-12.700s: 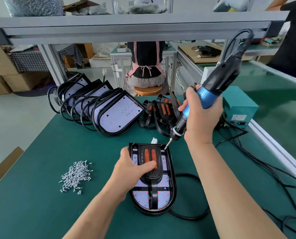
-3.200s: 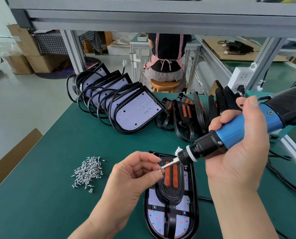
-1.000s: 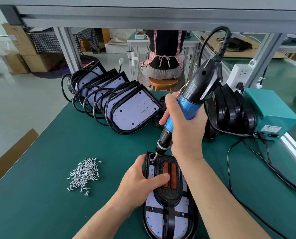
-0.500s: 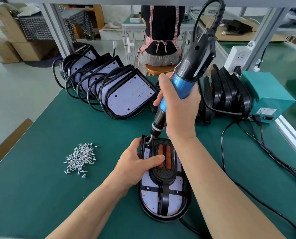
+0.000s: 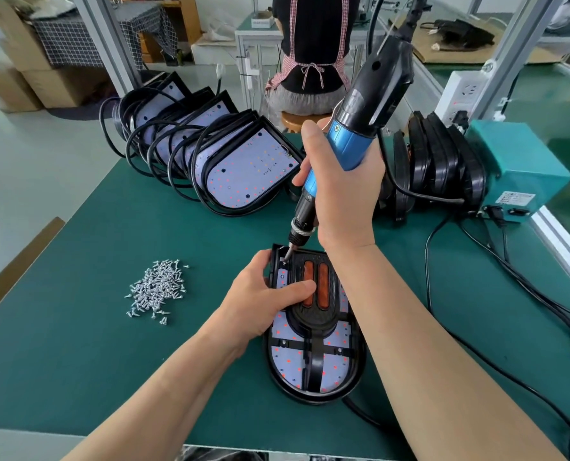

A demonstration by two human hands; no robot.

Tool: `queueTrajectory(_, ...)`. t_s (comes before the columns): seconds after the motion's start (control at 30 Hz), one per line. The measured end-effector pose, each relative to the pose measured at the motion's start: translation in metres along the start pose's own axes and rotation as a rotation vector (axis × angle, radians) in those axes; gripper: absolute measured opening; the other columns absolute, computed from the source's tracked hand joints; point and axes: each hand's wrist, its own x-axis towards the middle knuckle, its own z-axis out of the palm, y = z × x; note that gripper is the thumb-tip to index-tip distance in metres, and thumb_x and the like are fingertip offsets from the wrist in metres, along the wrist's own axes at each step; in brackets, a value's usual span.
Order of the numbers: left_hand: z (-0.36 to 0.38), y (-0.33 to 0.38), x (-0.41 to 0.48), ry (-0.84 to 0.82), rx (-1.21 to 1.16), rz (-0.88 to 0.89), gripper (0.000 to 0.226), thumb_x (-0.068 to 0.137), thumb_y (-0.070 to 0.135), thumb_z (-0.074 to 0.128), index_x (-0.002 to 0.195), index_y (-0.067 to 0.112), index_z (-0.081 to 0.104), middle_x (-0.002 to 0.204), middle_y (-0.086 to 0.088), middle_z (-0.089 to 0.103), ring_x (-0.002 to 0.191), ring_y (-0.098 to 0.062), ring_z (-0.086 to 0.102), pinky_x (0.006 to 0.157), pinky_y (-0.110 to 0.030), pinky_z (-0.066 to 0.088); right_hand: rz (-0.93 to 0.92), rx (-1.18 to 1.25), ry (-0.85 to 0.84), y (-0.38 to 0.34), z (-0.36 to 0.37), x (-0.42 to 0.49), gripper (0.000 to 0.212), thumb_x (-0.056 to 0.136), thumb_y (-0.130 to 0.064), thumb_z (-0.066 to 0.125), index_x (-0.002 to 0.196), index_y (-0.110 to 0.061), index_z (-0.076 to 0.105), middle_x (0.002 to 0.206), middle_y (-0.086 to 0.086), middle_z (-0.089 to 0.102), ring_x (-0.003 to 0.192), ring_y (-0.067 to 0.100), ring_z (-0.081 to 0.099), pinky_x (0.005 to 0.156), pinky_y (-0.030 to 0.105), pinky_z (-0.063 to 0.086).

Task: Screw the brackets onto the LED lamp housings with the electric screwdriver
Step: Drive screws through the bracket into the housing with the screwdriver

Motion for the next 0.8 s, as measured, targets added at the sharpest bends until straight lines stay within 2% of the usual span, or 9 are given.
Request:
queueTrajectory(0.23, -0.0013, -0.0031, 0.0023, -0.007, -0.004, -0.004, 0.044, 0.059, 0.041, 0.088, 0.097, 0.043, 0.065, 0.099, -0.001, 0.079, 0.089, -0.022, 0.077, 0.075, -0.033, 0.061, -0.017, 0.000, -0.004, 0.0027, -0.0013, 0.0013, 0.024, 0.094, -0.006, 0.069, 0.105, 0.011, 0.056, 0.070, 0.015, 0.054, 0.047, 0.019, 0.053, 0.051, 0.023, 0.045)
queueTrajectory(0.37, -0.0017, -0.0041, 0.0036, -0.010, -0.019, 0.001, 0.047, 0.060, 0.038, 0.089, 0.101, 0.039, 0.065, 0.099, -0.001, 0.079, 0.088, -0.022, 0.077, 0.073, -0.029, 0.061, -0.039, -0.010, -0.006, 0.0058, -0.0029, 0.0011, 0.016, 0.092, -0.004, 0.069, 0.093, 0.004, 0.055, 0.065, 0.013, 0.053, 0.043, 0.016, 0.052, 0.051, 0.022, 0.045)
queueTrajectory(0.53, -0.0013, -0.0045, 0.0046, 0.006, -0.022, 0.007, 0.059, 0.058, 0.038, 0.089, 0.109, 0.027, 0.063, 0.097, -0.001, 0.079, 0.086, -0.022, 0.077, 0.071, -0.027, 0.060, -0.072, -0.046, -0.079, 0.0088, 0.0006, -0.0008, 0.017, 0.090, -0.005, 0.068, 0.085, -0.002, 0.052, 0.054, 0.009, 0.050, 0.041, 0.015, 0.050, 0.051, 0.024, 0.042)
queueTrajectory(0.67, 0.0003, -0.0053, 0.0026, 0.008, -0.021, -0.002, 0.058, 0.059, 0.035, 0.088, 0.110, 0.023, 0.062, 0.095, -0.001, 0.079, 0.084, -0.021, 0.077, 0.069, -0.026, 0.060, -0.072, -0.040, -0.187, 0.0077, -0.0005, -0.0005, 0.020, 0.090, -0.005, 0.066, 0.078, -0.007, 0.050, 0.052, 0.006, 0.049, 0.044, 0.019, 0.049, 0.057, 0.027, 0.043)
queueTrajectory(0.73, 0.0005, -0.0050, 0.0016, 0.005, -0.017, -0.010, 0.057, 0.061, 0.034, 0.088, 0.111, 0.022, 0.062, 0.096, -0.001, 0.079, 0.085, -0.021, 0.077, 0.071, -0.028, 0.060, -0.057, -0.028, -0.258, 0.0062, -0.0033, -0.0018, 0.015, 0.091, -0.007, 0.065, 0.082, -0.005, 0.054, 0.054, 0.004, 0.051, 0.047, 0.020, 0.050, 0.060, 0.026, 0.046)
queueTrajectory(0.8, 0.0003, -0.0043, 0.0006, 0.006, 0.001, -0.014, 0.058, 0.061, 0.036, 0.087, 0.111, 0.023, 0.061, 0.096, 0.000, 0.079, 0.086, -0.020, 0.077, 0.074, -0.030, 0.060, -0.039, -0.017, -0.311, 0.0037, -0.0047, -0.0049, 0.013, 0.090, -0.011, 0.067, 0.096, -0.002, 0.058, 0.056, 0.003, 0.053, 0.049, 0.019, 0.052, 0.063, 0.025, 0.049)
